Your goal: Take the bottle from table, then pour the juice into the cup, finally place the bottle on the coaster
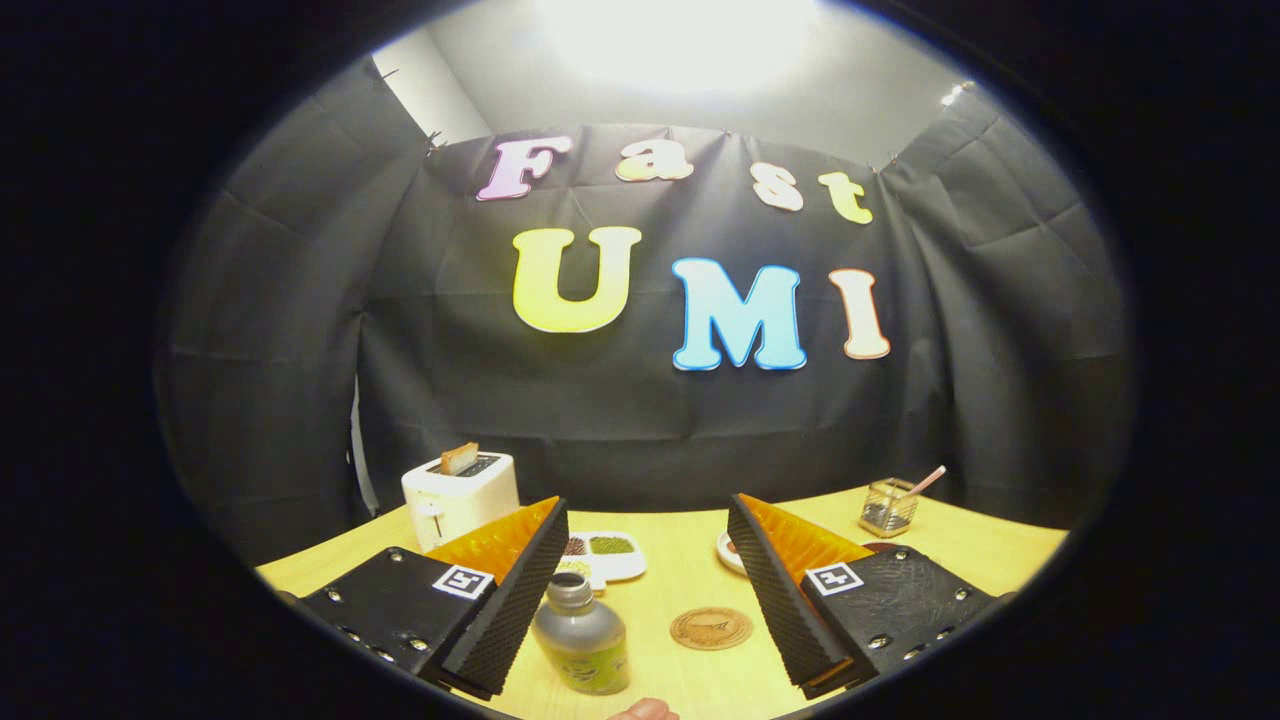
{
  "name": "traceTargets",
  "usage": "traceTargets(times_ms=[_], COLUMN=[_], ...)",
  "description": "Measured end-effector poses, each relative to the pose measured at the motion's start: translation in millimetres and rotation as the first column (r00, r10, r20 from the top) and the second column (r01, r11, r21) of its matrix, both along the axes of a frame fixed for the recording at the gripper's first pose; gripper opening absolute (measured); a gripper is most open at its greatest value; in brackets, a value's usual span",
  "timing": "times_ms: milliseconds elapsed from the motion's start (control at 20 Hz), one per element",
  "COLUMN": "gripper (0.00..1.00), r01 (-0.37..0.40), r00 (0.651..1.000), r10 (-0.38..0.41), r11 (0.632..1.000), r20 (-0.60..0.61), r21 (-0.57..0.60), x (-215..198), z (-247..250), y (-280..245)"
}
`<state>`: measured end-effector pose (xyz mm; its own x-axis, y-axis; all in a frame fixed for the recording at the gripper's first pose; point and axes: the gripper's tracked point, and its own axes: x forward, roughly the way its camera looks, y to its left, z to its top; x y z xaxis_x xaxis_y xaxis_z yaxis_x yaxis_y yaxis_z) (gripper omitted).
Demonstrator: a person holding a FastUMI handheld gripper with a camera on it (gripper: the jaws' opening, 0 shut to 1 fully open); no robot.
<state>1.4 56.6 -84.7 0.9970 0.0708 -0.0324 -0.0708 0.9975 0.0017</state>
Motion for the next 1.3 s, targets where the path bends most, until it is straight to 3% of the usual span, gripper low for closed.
traceTargets(times_ms=[350,1050,1150,1200,1300], gripper=[0.98,0.99,0.92,0.81,0.8], r01=[-0.047,-0.078,-0.095,-0.093,-0.085], r00=[0.998,0.992,0.991,0.991,0.99], r10=[0.044,0.075,0.093,0.09,0.081], r11=[0.997,0.997,0.995,0.995,0.996], r20=[-0.053,-0.103,-0.1,-0.104,-0.113], r21=[-0.06,-0.024,-0.022,-0.026,-0.032], x=[6.1,17.3,18.2,16.9,15.0], z=[-57.8,-116.5,-117.1,-116.5,-116.7], y=[21.3,36.6,41.2,39.2,36.6])
